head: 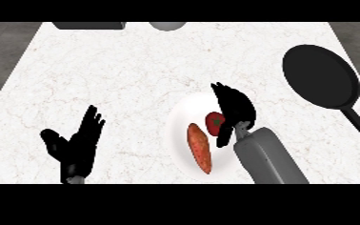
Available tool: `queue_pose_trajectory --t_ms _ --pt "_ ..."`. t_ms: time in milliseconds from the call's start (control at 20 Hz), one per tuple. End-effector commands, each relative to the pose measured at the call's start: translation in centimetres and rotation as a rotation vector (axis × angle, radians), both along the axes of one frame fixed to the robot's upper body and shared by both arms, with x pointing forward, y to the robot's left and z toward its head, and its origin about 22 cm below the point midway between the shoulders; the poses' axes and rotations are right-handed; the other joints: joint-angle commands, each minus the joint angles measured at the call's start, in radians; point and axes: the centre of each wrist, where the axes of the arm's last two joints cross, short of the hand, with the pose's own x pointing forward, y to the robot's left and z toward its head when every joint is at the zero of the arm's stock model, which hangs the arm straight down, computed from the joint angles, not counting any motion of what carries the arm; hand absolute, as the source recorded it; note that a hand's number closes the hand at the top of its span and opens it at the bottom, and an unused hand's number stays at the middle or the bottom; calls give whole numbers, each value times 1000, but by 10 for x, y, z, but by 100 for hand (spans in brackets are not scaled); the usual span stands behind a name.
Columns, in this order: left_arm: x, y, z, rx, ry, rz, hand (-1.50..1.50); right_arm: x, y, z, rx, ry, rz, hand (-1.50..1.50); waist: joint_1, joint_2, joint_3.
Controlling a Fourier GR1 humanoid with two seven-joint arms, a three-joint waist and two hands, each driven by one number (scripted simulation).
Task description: Pick the tomato from the plate and place it in the pan
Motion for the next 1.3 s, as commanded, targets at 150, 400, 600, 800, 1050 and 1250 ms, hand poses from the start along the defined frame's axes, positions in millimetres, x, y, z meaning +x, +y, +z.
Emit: queue_pose_trajectory --t_ms 150,400,600,800,1050,1250 --pt "10 4 -20 -3 3 -9 0 4 -9 -29 -2 21 -15 -150 -2 1 -1" --pt "2 -12 -10 11 6 -17 0 -14 -7 -53 30 -68 148 150 -1 1 0" --pt "5 -2 -8 8 -16 13 0 -14 -3 -43 16 -94 142 150 -3 0 -1" --pt "9 6 -13 -3 -1 -21 0 11 -9 -58 5 -96 125 150 1 2 -1" --pt "2 5 5 -4 11 20 0 -70 -60 -64 1 -74 365 150 -20 -6 0" --pt "-6 3 -4 9 -1 11 0 -108 -95 -58 -15 -100 392 150 -16 -3 -1"
